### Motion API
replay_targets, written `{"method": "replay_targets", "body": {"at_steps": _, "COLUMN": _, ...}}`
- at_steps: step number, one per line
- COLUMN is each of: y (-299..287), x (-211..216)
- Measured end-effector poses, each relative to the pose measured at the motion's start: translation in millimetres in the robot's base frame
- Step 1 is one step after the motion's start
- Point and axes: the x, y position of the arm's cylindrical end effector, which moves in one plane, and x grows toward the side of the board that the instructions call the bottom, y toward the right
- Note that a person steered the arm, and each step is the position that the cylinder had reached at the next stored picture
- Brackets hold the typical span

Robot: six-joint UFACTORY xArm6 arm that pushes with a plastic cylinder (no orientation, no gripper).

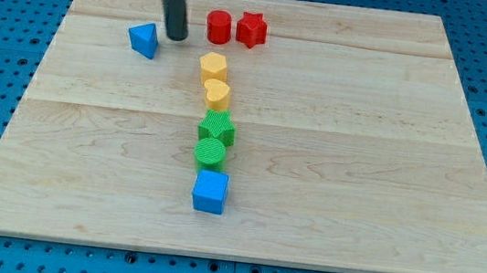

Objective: Move the blue cube to closer blue triangle

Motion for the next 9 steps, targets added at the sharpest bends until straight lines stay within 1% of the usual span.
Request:
{"method": "replay_targets", "body": {"at_steps": 1, "y": -65.4, "x": -7.0}}
{"method": "replay_targets", "body": {"at_steps": 2, "y": -75.0, "x": 13.0}}
{"method": "replay_targets", "body": {"at_steps": 3, "y": 10.9, "x": 54.0}}
{"method": "replay_targets", "body": {"at_steps": 4, "y": -29.9, "x": 57.2}}
{"method": "replay_targets", "body": {"at_steps": 5, "y": -86.5, "x": 118.9}}
{"method": "replay_targets", "body": {"at_steps": 6, "y": -81.4, "x": 240.5}}
{"method": "replay_targets", "body": {"at_steps": 7, "y": 8.2, "x": 331.8}}
{"method": "replay_targets", "body": {"at_steps": 8, "y": 91.0, "x": 331.5}}
{"method": "replay_targets", "body": {"at_steps": 9, "y": 114.3, "x": 331.5}}
